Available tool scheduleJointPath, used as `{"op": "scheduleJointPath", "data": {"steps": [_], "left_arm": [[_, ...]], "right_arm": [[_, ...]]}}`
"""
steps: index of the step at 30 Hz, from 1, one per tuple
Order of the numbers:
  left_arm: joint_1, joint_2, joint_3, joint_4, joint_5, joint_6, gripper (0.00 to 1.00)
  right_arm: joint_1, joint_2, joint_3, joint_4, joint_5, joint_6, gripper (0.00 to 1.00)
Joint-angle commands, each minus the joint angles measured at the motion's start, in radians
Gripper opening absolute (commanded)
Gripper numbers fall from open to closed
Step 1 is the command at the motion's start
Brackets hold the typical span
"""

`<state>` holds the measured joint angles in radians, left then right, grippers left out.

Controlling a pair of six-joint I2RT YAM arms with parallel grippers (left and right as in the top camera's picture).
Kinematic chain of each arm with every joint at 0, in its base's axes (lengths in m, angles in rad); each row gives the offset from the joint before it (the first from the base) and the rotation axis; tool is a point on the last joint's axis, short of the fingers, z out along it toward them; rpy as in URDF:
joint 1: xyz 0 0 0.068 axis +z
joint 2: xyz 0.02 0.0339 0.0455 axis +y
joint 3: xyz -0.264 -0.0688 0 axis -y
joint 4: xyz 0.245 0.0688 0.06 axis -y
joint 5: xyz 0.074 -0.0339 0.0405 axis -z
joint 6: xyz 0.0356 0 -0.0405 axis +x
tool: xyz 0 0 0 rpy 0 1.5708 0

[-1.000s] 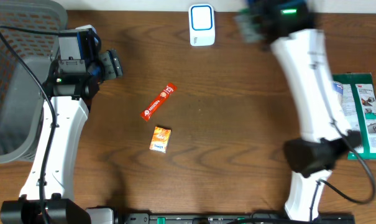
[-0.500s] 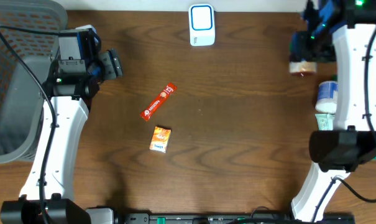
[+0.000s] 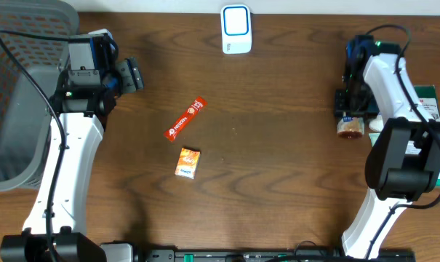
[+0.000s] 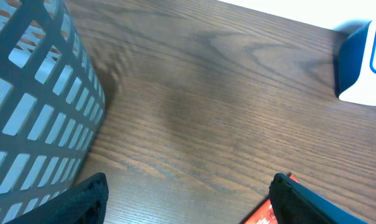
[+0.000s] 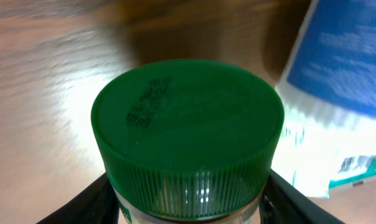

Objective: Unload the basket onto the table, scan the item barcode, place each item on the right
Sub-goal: 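Carry the jar to the right edge and set it down, then open the right gripper and move it to the orange juice box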

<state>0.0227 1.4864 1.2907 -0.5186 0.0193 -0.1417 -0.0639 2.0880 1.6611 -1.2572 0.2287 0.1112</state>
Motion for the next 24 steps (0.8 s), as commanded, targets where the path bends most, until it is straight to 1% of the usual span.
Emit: {"op": "scheduleJointPath", "data": {"steps": [1,4,5,6,7,8,9,11,13,16,21,24], "left_arm": [[0.0,0.01,0.003,0.001,-0.012,-0.001,0.83],[0.0,0.01,0.003,0.001,-0.012,-0.001,0.83],[0.0,0.01,0.003,0.0,-0.013,-0.001,0.83],[0.0,0.01,0.003,0.001,-0.013,-0.001,0.83],[0.0,0.01,0.003,0.001,-0.013,-0.001,0.83],[0.0,0.01,0.003,0.001,-0.012,-0.001,0.83],[0.0,0.01,0.003,0.001,-0.013,-0.001,0.83],[0.0,0.01,0.003,0.0,-0.012,-0.001,0.83],[0.0,0.01,0.003,0.001,-0.012,-0.001,0.83],[0.0,0.01,0.003,0.001,-0.013,-0.001,0.83],[0.0,0.01,0.003,0.001,-0.012,-0.001,0.83],[0.0,0.01,0.003,0.001,-0.013,-0.001,0.83]], "right_arm": [[-0.008,-0.006,-0.047,0.048,0.07,-0.016,0.01],[-0.011,-0.006,-0.095,0.088,0.071,-0.056,0.01],[-0.01,-0.006,-0.108,0.095,0.072,-0.072,0.06],[-0.01,-0.006,-0.122,0.101,0.078,-0.076,0.13],[-0.01,-0.006,-0.137,0.106,0.09,-0.076,0.35],[-0.01,-0.006,-0.144,0.106,0.101,-0.076,0.52],[-0.013,-0.006,-0.145,0.101,0.109,-0.075,0.67],[-0.015,-0.006,-0.143,0.101,0.111,-0.076,0.8],[-0.016,-0.007,-0.126,0.087,0.111,-0.076,0.87],[-0.016,-0.007,-0.091,0.047,0.11,-0.076,0.92],[-0.015,-0.007,-0.02,-0.024,0.047,-0.076,0.95],[-0.015,-0.007,0.008,-0.057,0.039,-0.076,0.99]]}}
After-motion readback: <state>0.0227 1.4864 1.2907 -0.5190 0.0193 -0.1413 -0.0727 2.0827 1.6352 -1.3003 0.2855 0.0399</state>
